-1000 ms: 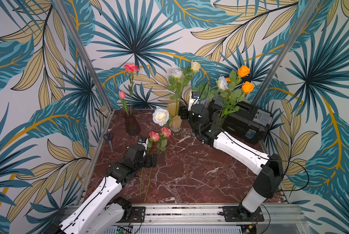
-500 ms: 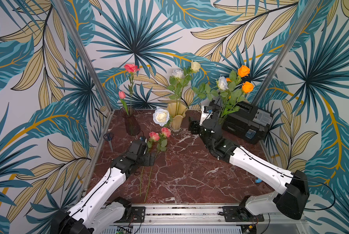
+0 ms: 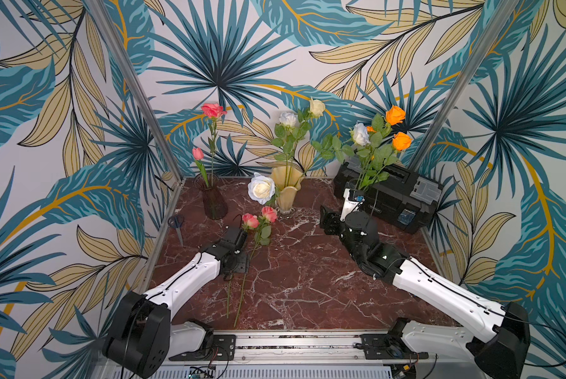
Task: Arrange the flowers in different vases according to their variety
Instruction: Pick up the flower at the center of the board.
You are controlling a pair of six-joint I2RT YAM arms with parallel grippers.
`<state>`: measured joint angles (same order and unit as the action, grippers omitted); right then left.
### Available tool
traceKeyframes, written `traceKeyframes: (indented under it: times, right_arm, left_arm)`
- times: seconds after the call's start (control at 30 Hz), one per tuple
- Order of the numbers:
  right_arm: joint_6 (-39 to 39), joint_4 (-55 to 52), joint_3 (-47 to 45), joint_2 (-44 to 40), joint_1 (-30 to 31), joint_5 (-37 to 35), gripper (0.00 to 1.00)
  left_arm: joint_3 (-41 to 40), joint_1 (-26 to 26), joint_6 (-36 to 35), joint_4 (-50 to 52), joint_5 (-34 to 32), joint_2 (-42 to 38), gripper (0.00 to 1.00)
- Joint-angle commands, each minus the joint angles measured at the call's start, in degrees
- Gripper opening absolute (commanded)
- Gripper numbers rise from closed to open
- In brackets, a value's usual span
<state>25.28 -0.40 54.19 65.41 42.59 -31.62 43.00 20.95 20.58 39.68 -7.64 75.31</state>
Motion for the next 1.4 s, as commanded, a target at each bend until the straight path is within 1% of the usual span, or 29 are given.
traceKeyframes:
  times: [0.0,0.27,0.4,0.43,0.47,0.57,0.7,0.77,0.83,0.93,1.03,1.1,1.2,1.27,1.3,1.37]
  right_arm:
    - [2.8,-1.9,-2.5,-2.9,0.3,0.1,0.73]
    - [4.6,-3.9,-5.8,-7.6,0.4,0.0,0.71]
    - [4.7,-4.7,-6.2,-8.7,0.4,-0.3,0.70]
    - [4.7,-4.8,-6.2,-8.9,0.4,-0.3,0.70]
    - [4.6,-4.9,-6.2,-9.0,0.4,-0.3,0.70]
    - [4.7,-5.2,-6.1,-9.2,0.4,-0.6,0.70]
    - [4.8,-5.4,-6.1,-9.2,0.4,-0.7,0.70]
    - [4.8,-5.5,-6.1,-9.4,0.4,-0.7,0.70]
    - [4.9,-5.6,-6.1,-9.7,0.4,-0.9,0.69]
    - [5.0,-5.9,-6.2,-10.1,0.4,-1.3,0.69]
    - [5.1,-6.3,-6.3,-10.3,0.4,-1.6,0.69]
    - [5.0,-6.5,-6.3,-10.5,0.4,-1.8,0.69]
    - [5.0,-6.8,-6.4,-10.6,0.4,-2.0,0.69]
    - [5.0,-6.8,-6.6,-10.6,0.4,-2.1,0.69]
    - [5.1,-6.7,-6.8,-10.7,0.4,-2.1,0.69]
    - [5.3,-6.7,-7.1,-10.8,0.4,-2.2,0.69]
  left_arm:
    - [0.4,-1.1,1.3,-0.8,1.1,3.2,0.71]
    - [3.3,-3.1,1.3,-0.5,0.7,8.3,0.68]
    - [5.2,-5.2,0.5,-0.7,1.1,10.8,0.66]
    - [5.7,-5.6,0.3,-0.9,3.0,11.4,0.64]
    - [6.1,-6.0,0.1,-1.1,3.4,11.9,0.62]
    - [7.7,-7.1,-0.8,-1.1,4.3,13.5,0.61]
    - [9.9,-8.2,-2.1,-0.3,6.4,17.3,0.56]
    - [10.5,-8.7,-2.3,0.0,6.9,18.6,0.50]
    - [10.6,-9.1,-2.2,-0.3,7.5,19.1,0.48]
    - [10.9,-9.6,-2.0,-0.4,7.7,19.6,0.40]
    - [10.9,-9.7,-2.0,-0.3,7.6,19.6,0.28]
    - [10.8,-9.7,-2.1,-0.2,7.6,19.4,0.18]
    - [10.3,-9.7,-2.2,0.0,7.3,18.4,0.07]
    - [9.9,-9.7,-2.2,0.1,7.1,17.2,0.04]
    - [9.9,-9.7,-2.2,0.4,7.0,16.4,0.00]
    - [9.9,-9.8,-2.0,1.0,6.8,14.6,0.00]
